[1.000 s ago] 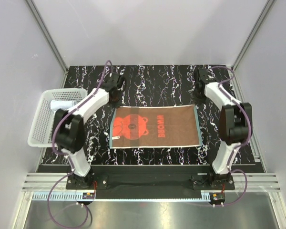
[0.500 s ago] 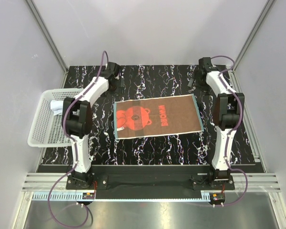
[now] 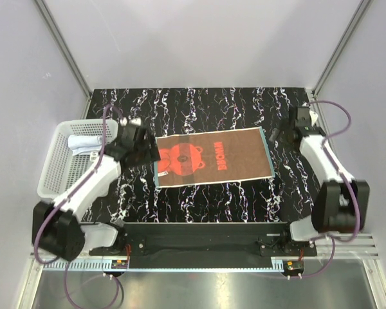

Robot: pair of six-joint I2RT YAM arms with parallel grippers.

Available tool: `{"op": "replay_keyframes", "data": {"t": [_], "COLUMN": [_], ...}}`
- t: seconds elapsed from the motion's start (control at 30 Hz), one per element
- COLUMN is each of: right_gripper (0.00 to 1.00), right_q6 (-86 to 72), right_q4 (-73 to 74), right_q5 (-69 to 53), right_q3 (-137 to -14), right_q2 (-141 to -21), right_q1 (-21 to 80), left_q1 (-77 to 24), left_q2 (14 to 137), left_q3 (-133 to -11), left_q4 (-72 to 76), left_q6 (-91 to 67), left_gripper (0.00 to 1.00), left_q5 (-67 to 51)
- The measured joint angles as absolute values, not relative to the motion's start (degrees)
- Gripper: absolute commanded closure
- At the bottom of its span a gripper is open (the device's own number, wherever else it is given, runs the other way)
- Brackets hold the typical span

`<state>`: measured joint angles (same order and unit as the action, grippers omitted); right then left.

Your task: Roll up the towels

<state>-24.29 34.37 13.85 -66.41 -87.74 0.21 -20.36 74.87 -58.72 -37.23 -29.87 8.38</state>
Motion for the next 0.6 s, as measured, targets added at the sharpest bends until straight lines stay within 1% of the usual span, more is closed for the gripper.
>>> {"op": "replay_keyframes", "data": {"t": [0.1, 0.13, 0.2, 0.23, 0.27, 0.4, 0.5, 0.6], "right_gripper": [0.00, 0.00, 0.00, 0.01, 0.02, 0.04, 0.04, 0.05], "right_q6": [-26.02, -26.68, -27.70, -28.16, -28.40, -28.99, -29.08, -29.17], "right_q4": [32.97, 32.75, 32.75, 32.64, 32.51, 32.42, 32.49, 32.51], "right_q5": [11.62, 10.46, 8.29, 7.31, 6.31, 3.86, 2.74, 1.87], "right_q3": [-60.80, -59.72, -58.52, -58.08, -57.63, -55.66, -54.63, -54.15], "right_q2": [-78.98, -76.88, -74.02, -73.14, -72.51, -71.53, -71.53, -71.50], "right_q1": [-0.47, -0.71, -0.93, -1.08, -1.10, -1.15, -1.15, -1.15], "left_q1": [-22.37, -22.96, -23.83, -24.16, -24.34, -24.40, -24.40, -24.40], "left_q2": [67.13, 65.19, 63.05, 62.52, 62.39, 62.89, 64.07, 66.83], "left_q3": [-48.45, -44.77, -39.24, -36.80, -34.96, -31.14, -30.48, -30.46], "left_q4": [-33.80, -32.75, -30.37, -29.58, -28.95, -25.71, -22.72, -19.75], "left_q6": [-35.14, -36.88, -39.46, -40.75, -41.89, -44.97, -46.50, -47.42], "left_gripper": [0.30, 0.34, 0.38, 0.42, 0.43, 0.50, 0.55, 0.58], "left_q5": [6.48, 5.74, 4.75, 4.10, 3.49, 2.04, 1.69, 1.61]}}
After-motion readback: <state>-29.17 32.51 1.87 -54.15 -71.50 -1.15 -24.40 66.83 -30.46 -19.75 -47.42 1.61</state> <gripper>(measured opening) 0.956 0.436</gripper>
